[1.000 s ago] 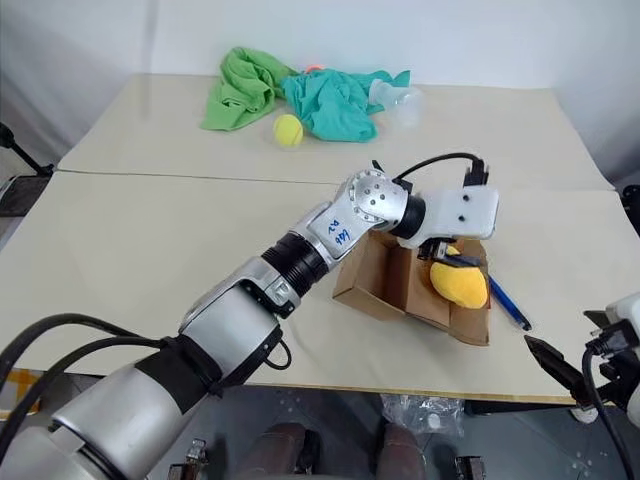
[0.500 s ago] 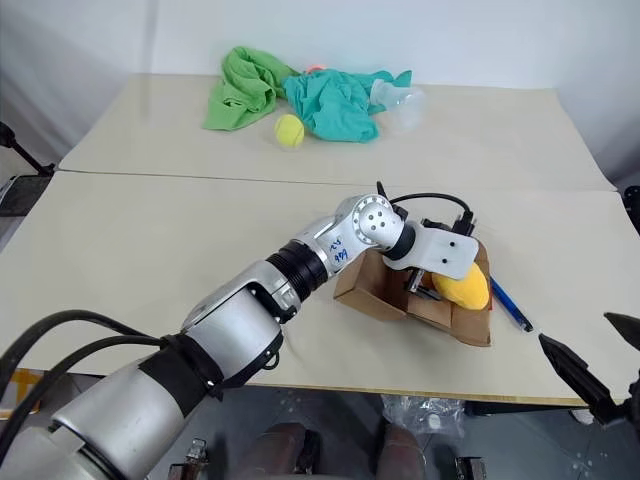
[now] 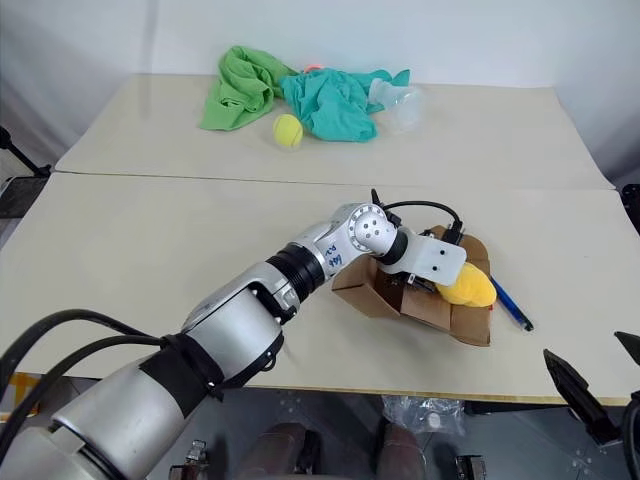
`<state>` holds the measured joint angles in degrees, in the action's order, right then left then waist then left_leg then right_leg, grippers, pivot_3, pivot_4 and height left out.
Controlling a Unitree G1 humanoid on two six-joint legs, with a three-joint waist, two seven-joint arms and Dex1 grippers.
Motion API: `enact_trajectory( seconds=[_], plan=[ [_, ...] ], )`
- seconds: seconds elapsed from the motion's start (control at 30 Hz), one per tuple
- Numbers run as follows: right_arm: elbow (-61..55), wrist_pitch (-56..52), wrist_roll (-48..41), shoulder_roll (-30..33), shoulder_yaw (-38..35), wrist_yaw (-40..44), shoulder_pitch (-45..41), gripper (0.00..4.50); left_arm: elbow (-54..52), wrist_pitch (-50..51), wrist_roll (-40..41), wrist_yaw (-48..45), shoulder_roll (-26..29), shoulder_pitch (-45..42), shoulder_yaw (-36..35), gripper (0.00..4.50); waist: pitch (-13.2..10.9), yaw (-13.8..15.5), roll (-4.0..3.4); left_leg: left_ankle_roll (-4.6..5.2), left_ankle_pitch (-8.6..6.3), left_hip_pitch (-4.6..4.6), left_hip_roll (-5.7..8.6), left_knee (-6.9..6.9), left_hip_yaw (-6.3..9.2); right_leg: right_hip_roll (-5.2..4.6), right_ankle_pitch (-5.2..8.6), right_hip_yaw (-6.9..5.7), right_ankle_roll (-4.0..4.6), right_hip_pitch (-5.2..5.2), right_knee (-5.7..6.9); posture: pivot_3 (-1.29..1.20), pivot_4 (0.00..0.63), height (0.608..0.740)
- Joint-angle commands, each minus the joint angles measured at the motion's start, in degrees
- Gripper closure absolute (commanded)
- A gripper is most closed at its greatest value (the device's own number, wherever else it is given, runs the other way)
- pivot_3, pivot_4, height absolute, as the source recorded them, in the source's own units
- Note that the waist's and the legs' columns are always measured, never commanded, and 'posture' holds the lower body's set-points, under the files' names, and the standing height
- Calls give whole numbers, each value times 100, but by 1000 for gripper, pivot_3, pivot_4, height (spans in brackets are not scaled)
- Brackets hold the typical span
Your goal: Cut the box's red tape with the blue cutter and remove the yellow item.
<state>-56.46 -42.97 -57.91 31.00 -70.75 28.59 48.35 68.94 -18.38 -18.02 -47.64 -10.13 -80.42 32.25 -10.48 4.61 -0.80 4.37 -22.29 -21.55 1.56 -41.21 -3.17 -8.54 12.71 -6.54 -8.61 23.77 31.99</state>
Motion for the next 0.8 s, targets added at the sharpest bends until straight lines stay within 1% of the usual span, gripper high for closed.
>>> enact_trajectory(
  seconds=[0.03, 0.13, 0.17, 0.37, 0.5, 0.57, 0.63, 0.77, 0.8],
  plan=[
    [-71, 247, -52, -22, -16, -127, 185, 0, -38, -40, 148, -47, -1270, -331, -187, 3409, 0, 0, 0, 1, -1, 0, 0, 0, -3, 0, 0, 1, 0, 1, 0, 0, 150, 740],
    [-24, 313, -59, 45, 29, -192, 254, 0, -68, -43, 209, -122, -1282, -344, -276, 4311, 0, 2, 0, 3, -2, 0, 0, 0, -6, 0, 0, 2, 0, 2, 0, 0, 150, 740],
    [-12, 333, -60, 66, 36, -197, 278, 0, -80, -24, 240, -130, -1286, -353, -320, 4482, 0, 1, 0, 4, -3, 0, 0, 0, -7, 0, 0, 2, 0, 2, -1, 0, 150, 740],
    [90, 368, -84, 241, 37, -217, 338, 0, -251, 66, 524, -213, -1181, -485, -670, 4482, 0, 1, 0, 10, -7, 0, 0, -1, -16, 0, -1, 7, -1, 5, -2, 0, 150, 740],
    [199, 370, -151, 411, -45, -191, 349, 0, -625, 302, 1083, -413, -888, -667, -1241, 4482, 0, 3, 1, 12, -9, -1, 0, -1, -20, -1, -1, 10, -2, 8, -2, 0, 150, 740],
    [302, 371, -174, 528, -103, -128, 334, 0, -867, 633, 1437, -523, -726, -766, -1577, 4482, 0, 2, 0, 14, -10, -2, 0, -1, -24, -1, -1, 12, -3, 9, -2, 0, 150, 740],
    [406, 370, -196, 669, -135, -80, 296, 0, -1110, 890, 1628, -530, -555, -804, -1772, 4482, 0, 1, 0, 16, -12, -2, 0, -2, -26, -1, -1, 13, -3, 9, -3, 0, 150, 740],
    [772, 303, -191, 1174, -124, 40, 51, 0, -1874, 1622, 1980, -368, -151, -708, -2160, 4482, 0, -14, 0, 18, -13, 0, 2, -3, -36, -1, -5, 17, -8, 8, -2, 0, 150, 740],
    [883, 279, -188, 1346, -97, 83, -52, 0, -2191, 1940, 2038, -263, 13, -592, -2253, 4482, 0, -16, 0, 18, -12, 1, 2, -4, -38, -1, -7, 19, -12, 8, -2, 0, 150, 740]
  ],
)
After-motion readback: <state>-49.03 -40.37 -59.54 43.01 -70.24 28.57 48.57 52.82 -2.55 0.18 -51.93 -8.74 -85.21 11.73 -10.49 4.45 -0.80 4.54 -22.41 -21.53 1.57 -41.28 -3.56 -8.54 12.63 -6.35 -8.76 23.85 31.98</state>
